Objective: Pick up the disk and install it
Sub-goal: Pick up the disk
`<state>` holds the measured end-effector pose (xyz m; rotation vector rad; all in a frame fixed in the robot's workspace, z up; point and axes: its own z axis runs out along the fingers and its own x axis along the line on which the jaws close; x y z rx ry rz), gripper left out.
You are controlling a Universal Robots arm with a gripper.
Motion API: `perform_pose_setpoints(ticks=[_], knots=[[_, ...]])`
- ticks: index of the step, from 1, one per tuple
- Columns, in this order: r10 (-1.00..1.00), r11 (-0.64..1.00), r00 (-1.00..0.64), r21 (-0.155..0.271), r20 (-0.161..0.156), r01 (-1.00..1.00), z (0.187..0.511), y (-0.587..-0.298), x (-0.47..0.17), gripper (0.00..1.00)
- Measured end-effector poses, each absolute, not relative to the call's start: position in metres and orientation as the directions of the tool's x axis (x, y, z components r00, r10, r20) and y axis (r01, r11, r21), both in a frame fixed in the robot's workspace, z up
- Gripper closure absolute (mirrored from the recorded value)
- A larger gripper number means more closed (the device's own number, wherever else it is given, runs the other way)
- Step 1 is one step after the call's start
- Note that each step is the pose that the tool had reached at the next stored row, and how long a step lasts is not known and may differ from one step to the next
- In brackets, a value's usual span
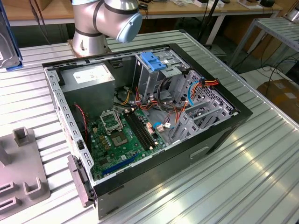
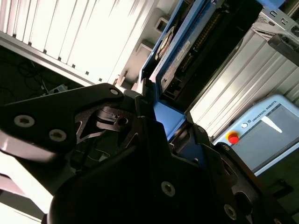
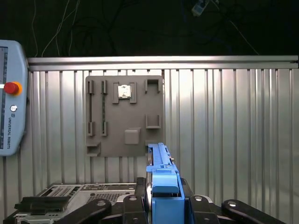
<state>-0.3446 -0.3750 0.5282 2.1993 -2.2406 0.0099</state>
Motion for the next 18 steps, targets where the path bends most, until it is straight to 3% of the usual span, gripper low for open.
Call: perform_pose_setpoints(ticks=[18], knots=[[-1.0,0.019,-0.019,-0.003,0.006,-1.0,0.526,-0.375,-0.283,0.63]])
